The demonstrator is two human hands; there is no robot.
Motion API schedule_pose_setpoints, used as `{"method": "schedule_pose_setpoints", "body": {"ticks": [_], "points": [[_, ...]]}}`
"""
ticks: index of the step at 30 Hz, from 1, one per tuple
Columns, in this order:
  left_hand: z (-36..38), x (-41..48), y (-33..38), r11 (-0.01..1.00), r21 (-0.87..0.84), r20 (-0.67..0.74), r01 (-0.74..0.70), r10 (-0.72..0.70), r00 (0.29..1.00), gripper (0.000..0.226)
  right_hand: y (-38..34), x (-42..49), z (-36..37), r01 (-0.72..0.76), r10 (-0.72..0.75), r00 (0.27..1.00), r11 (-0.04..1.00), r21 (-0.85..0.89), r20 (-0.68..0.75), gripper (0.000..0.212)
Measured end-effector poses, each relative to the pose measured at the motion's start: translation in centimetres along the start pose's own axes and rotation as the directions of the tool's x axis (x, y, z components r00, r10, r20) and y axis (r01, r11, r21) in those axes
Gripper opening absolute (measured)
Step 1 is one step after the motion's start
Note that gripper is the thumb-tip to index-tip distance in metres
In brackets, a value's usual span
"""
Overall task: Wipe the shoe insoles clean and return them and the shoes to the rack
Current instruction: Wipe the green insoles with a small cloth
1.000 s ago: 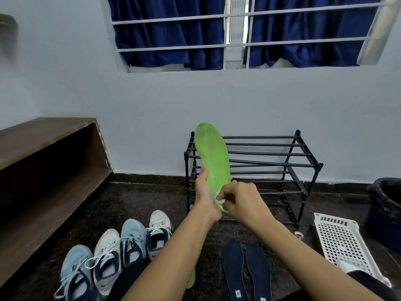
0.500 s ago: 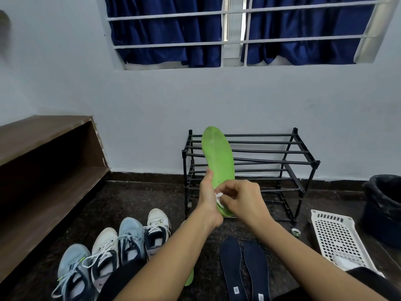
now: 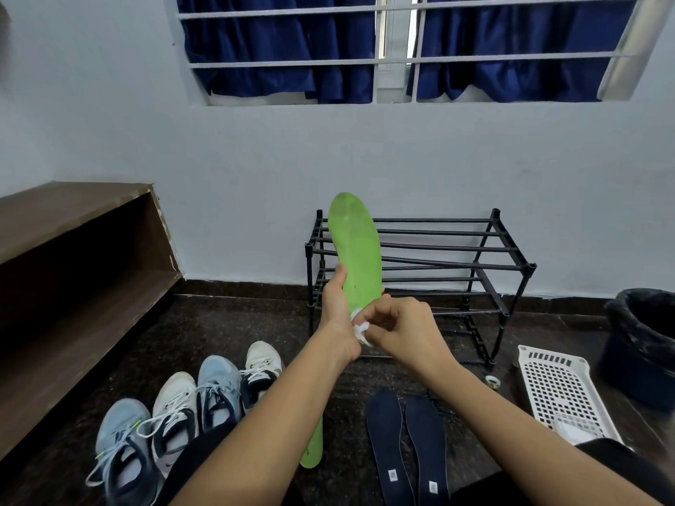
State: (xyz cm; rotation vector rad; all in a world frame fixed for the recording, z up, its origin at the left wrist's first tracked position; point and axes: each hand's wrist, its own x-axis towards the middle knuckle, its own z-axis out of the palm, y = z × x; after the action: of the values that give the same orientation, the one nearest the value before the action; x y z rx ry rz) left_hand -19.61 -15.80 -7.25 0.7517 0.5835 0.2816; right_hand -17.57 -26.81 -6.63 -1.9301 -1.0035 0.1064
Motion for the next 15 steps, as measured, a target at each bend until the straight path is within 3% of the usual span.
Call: {"method": "schedule_pose_setpoints", "body": {"ticks": [5, 10, 15], "points": [[0.5, -0.5, -1.2, 0.995, 0.074, 0.003, 0.072, -0.072, 0.997, 0.060, 0.2, 0.5, 0.2, -0.044, 0.051, 0.992, 0.997, 0.061, -0.115, 0.023], [0.4, -0.6, -0.1, 0.991, 0.042, 0.020, 0.126, -0.127, 0.992, 0.058, 0.0, 0.5, -0.2, -0.032, 0.033, 0.999, 0.998, 0.049, -0.019, 0.025], [0.1, 0.0, 0.9, 0.997, -0.009, 0.017, 0.071, -0.071, 0.997, 0.059, -0.1, 0.7, -0.5, 0.001, -0.002, 0.997, 1.000, 0.017, 0.071, 0.028]]}}
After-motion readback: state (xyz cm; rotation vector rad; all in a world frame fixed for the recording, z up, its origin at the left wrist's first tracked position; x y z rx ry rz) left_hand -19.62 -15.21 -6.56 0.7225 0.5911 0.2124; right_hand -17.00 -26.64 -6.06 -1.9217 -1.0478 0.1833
